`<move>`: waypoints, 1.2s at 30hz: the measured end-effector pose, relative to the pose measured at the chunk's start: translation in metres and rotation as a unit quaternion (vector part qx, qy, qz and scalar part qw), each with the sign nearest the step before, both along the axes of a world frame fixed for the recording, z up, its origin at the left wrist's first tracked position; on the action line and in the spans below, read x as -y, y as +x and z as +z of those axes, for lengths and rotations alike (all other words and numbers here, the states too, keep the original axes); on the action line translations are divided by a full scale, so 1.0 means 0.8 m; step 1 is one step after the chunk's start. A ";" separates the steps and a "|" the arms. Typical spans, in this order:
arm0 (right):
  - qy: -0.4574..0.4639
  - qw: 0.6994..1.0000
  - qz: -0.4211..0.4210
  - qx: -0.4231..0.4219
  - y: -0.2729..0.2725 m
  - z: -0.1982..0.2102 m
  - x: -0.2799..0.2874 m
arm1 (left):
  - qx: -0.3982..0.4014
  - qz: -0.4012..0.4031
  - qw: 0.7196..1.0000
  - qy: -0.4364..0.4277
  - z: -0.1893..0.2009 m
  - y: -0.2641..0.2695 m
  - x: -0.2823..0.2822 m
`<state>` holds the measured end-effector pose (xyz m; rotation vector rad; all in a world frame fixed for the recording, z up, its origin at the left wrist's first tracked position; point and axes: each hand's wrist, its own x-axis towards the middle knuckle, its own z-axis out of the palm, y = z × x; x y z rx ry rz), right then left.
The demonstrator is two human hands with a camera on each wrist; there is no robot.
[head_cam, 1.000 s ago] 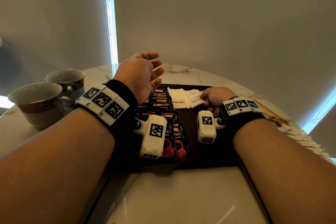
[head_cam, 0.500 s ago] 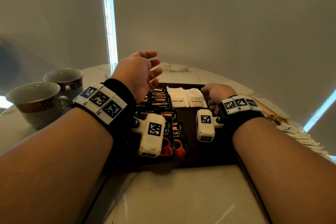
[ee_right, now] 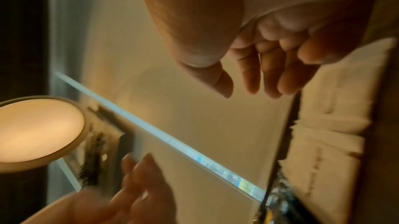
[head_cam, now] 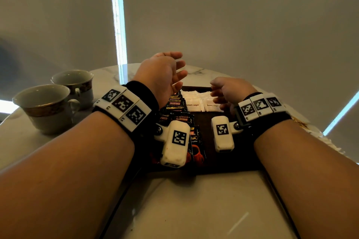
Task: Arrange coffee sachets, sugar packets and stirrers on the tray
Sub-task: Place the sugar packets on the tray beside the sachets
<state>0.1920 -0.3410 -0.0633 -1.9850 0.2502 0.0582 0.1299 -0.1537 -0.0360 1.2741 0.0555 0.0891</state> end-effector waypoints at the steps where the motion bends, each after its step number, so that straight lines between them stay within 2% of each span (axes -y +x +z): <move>1: -0.025 0.999 0.016 0.014 -0.008 0.009 -0.002 | 0.002 -0.006 1.000 0.000 0.003 -0.002 0.002; 6: -0.117 0.991 0.039 0.043 -0.040 0.050 0.004 | 0.008 -0.033 0.999 -0.026 0.016 -0.016 0.013; 8: -0.186 0.980 0.054 0.042 -0.051 0.060 0.023 | 0.002 -0.041 0.999 -0.035 0.017 -0.019 0.019; 12: -0.376 0.925 0.060 0.022 -0.080 0.064 0.090 | 0.003 -0.070 0.997 -0.035 0.015 -0.030 0.031; 15: -0.468 0.880 0.065 -0.045 -0.106 0.062 0.141 | 0.005 -0.084 0.996 -0.027 0.013 -0.038 0.040; 19: -0.531 0.839 0.057 -0.099 -0.135 0.068 0.184 | 0.011 -0.096 0.995 -0.018 0.012 -0.045 0.050; 24: -0.589 0.784 0.068 -0.186 -0.160 0.054 0.197 | 0.012 -0.099 0.995 -0.011 0.010 -0.050 0.054; 29: -0.558 0.791 0.048 -0.249 -0.169 0.034 0.189 | 0.014 -0.106 0.994 -0.009 0.010 -0.053 0.053; 36: -0.562 0.789 0.031 -0.245 -0.167 0.028 0.184 | 0.014 -0.108 0.994 -0.006 0.010 -0.051 0.054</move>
